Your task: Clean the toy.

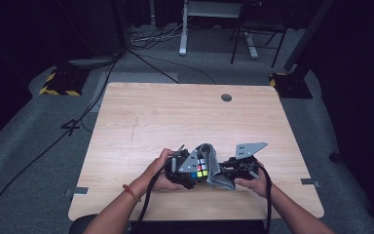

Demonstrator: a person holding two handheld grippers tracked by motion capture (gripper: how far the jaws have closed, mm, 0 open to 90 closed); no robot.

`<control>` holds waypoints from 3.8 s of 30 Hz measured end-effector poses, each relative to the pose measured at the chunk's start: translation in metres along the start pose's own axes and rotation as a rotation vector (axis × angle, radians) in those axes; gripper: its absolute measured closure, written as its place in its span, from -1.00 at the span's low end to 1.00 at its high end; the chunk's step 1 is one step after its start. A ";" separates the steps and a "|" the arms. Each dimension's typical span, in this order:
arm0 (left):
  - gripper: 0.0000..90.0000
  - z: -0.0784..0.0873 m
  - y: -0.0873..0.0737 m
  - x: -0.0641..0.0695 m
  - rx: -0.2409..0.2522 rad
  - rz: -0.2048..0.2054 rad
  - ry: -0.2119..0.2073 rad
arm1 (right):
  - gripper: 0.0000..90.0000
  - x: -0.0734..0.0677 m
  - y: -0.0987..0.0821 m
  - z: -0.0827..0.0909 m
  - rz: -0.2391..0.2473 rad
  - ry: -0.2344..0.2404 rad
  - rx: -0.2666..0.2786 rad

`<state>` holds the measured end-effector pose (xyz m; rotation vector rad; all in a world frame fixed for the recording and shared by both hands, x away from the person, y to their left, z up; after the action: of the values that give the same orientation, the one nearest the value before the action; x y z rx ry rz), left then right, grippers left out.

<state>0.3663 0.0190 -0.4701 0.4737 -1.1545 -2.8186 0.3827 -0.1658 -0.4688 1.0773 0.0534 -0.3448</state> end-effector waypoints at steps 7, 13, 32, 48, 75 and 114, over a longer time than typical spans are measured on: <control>-0.25 0.000 0.003 0.000 0.022 0.025 -0.002 | 0.76 -0.004 0.003 0.001 0.038 -0.036 -0.016; -0.25 0.009 0.006 -0.003 0.077 0.052 -0.006 | 0.77 0.002 -0.006 -0.008 0.030 -0.073 -0.096; -0.25 0.006 0.008 -0.001 0.067 0.036 -0.011 | 0.76 -0.006 0.010 0.008 0.042 -0.031 0.010; -0.25 0.026 0.018 -0.002 0.218 0.060 -0.026 | 0.77 0.009 -0.011 -0.012 -0.016 -0.059 -0.118; -0.28 0.013 0.004 -0.005 0.122 0.056 -0.037 | 0.77 0.010 -0.009 -0.003 -0.053 0.010 -0.048; -0.24 0.019 0.006 -0.007 0.089 0.040 0.001 | 0.76 0.016 -0.018 -0.016 -0.037 -0.085 -0.167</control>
<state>0.3671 0.0282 -0.4513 0.4522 -1.2794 -2.7426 0.3945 -0.1638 -0.4947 0.8959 0.0255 -0.4119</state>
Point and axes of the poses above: each handheld gripper's, and its own axes: z roughly backward along the jaws, y roughly out of its top, x roughly to its right, the point moved 4 cm from there along -z, roughly forward along the jaws, and after that the axes turned 2 degrees about -z, right-handed, at the moved point
